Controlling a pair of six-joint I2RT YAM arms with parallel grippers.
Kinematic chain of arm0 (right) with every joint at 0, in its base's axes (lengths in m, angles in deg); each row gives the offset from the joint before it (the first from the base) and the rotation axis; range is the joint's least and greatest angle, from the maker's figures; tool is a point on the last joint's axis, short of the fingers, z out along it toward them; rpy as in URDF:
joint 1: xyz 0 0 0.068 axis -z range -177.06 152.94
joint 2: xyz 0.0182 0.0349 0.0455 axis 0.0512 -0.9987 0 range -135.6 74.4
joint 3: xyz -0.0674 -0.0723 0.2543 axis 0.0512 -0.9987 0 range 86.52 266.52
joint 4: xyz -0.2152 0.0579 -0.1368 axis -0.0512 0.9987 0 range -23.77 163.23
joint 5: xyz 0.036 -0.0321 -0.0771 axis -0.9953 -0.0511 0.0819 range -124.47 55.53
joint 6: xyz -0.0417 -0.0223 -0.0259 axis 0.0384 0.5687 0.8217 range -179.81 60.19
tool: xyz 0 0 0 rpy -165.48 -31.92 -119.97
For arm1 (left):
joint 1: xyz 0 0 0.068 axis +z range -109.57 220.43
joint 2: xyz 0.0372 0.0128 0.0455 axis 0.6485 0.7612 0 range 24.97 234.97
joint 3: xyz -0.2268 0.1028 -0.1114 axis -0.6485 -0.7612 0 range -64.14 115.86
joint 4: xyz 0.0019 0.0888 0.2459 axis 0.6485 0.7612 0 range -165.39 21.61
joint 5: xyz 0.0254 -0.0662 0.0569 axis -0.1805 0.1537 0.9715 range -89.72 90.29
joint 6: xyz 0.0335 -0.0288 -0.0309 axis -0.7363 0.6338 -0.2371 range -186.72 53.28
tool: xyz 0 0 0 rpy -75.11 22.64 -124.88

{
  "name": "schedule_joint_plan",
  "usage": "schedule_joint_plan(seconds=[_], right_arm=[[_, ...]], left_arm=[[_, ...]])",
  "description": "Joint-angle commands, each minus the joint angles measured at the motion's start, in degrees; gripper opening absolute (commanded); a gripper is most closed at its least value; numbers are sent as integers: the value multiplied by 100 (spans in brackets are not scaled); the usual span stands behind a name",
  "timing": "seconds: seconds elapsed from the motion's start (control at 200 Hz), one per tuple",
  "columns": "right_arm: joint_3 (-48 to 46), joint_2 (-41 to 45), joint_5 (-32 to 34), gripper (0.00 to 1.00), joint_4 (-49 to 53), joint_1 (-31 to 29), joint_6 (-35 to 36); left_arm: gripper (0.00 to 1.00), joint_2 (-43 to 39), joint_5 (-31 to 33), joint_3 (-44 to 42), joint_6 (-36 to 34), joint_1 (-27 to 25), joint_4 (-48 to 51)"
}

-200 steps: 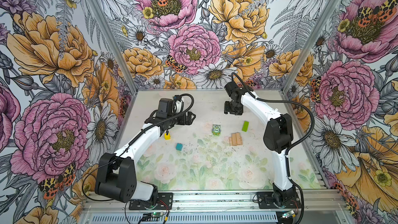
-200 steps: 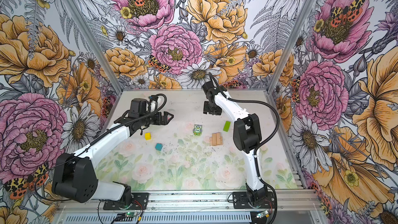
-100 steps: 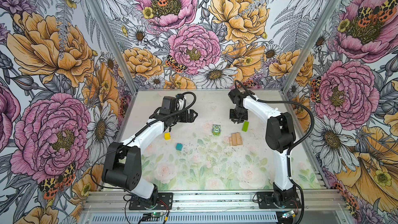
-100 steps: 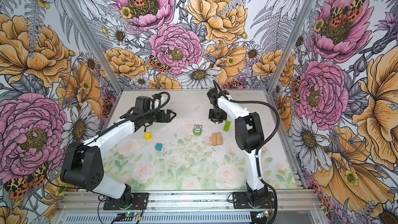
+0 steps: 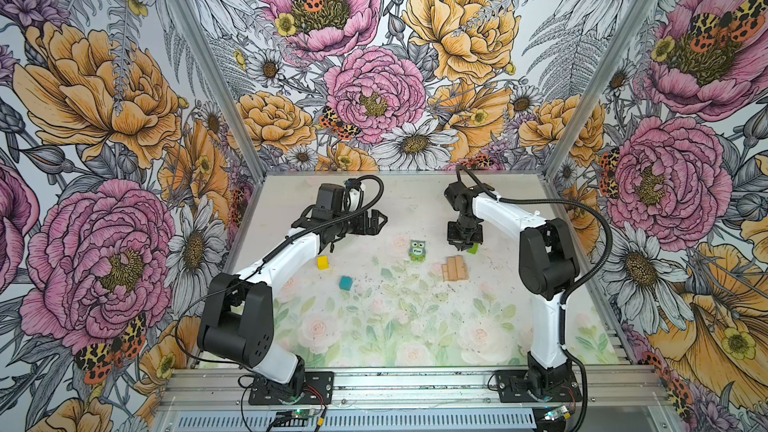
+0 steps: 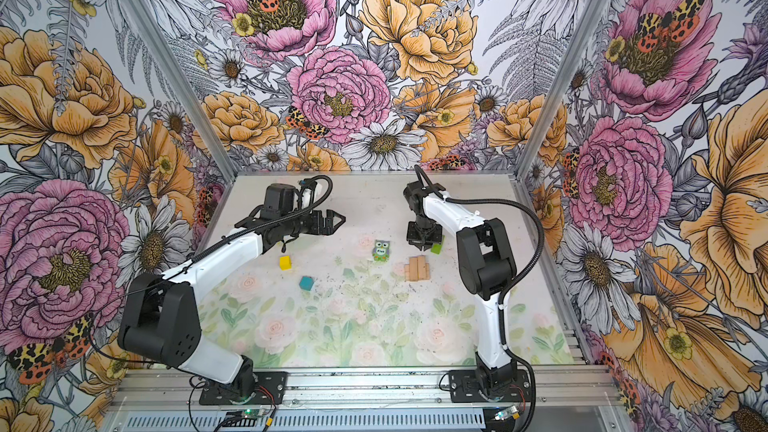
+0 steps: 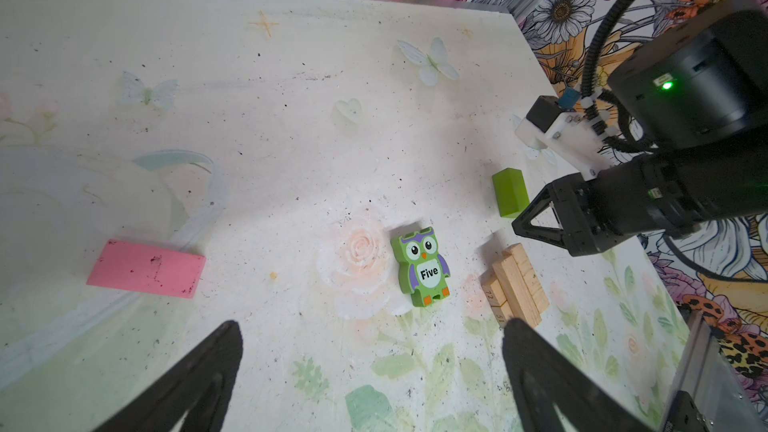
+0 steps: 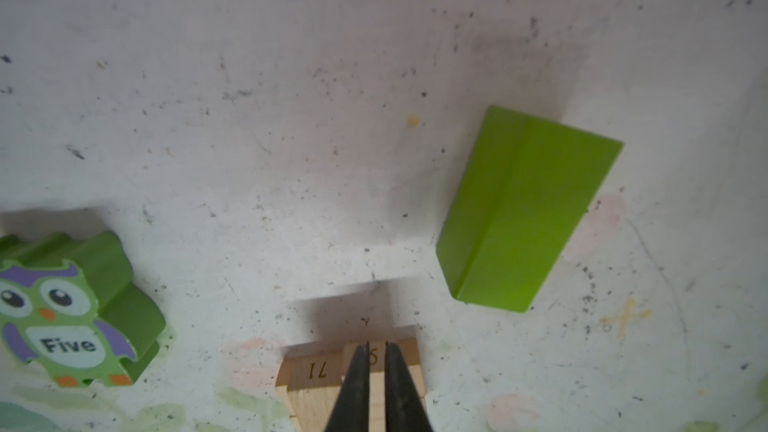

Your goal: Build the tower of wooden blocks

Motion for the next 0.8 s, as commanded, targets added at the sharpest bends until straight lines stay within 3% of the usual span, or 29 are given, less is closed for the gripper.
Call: schedule_joint_plan(seconds=[0.0,0.796], right_arm=[[-43,198,-107,11,-229,-24,-54],[-254,70,-299,8,-388,-24,41]], left_arm=[[99,93,-138,175,61,-101,-147],[99,124,-89,220,97,-235,-146]])
